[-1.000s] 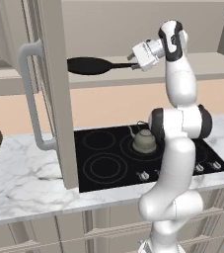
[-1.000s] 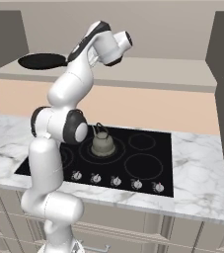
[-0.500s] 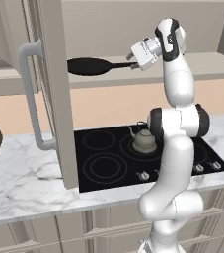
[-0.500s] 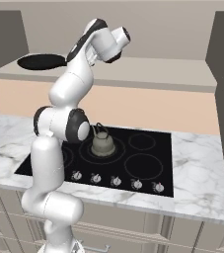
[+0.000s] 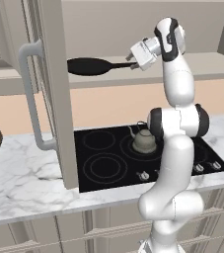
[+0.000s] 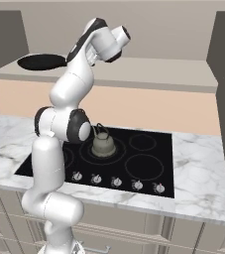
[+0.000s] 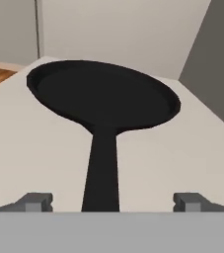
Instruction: Pick the pan from the cabinet and place it on the stove. Then turn on the stove burner for the pan.
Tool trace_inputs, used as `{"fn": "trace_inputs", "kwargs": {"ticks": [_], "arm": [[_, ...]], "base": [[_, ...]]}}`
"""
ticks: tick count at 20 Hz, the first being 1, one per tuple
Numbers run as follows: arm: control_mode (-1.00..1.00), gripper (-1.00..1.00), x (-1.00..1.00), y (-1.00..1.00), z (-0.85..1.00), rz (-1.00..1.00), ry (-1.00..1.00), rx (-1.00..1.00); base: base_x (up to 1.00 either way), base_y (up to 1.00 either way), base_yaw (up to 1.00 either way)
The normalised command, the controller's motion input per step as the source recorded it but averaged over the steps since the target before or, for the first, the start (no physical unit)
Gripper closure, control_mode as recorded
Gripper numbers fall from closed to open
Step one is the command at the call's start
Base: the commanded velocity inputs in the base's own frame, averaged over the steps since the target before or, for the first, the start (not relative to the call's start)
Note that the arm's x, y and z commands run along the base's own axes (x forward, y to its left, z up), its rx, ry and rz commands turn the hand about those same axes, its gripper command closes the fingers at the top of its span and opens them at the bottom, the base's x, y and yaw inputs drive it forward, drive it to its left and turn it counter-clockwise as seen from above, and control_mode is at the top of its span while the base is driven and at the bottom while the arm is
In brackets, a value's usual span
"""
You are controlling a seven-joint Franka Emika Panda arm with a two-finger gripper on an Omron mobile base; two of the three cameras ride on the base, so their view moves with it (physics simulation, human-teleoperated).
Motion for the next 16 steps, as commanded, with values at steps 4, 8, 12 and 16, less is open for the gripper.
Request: {"fn": "trace_inputs", "kwargs": {"ticks": [4,8,12,16], "arm": [[-1.00,-1.00,0.00,0.00,-0.25,0.00,0.00,-0.03],[-1.00,-1.00,0.00,0.00,-0.27,0.00,0.00,-0.04],[-1.00,-1.00,0.00,0.00,-0.26,0.00,0.00,-0.04],[-1.00,-1.00,0.00,0.00,-0.27,0.00,0.00,-0.05]], "base": [[0.00,0.00,0.00],[0.00,0.00,0.00],[0.00,0.00,0.00],[0.00,0.00,0.00]]}}
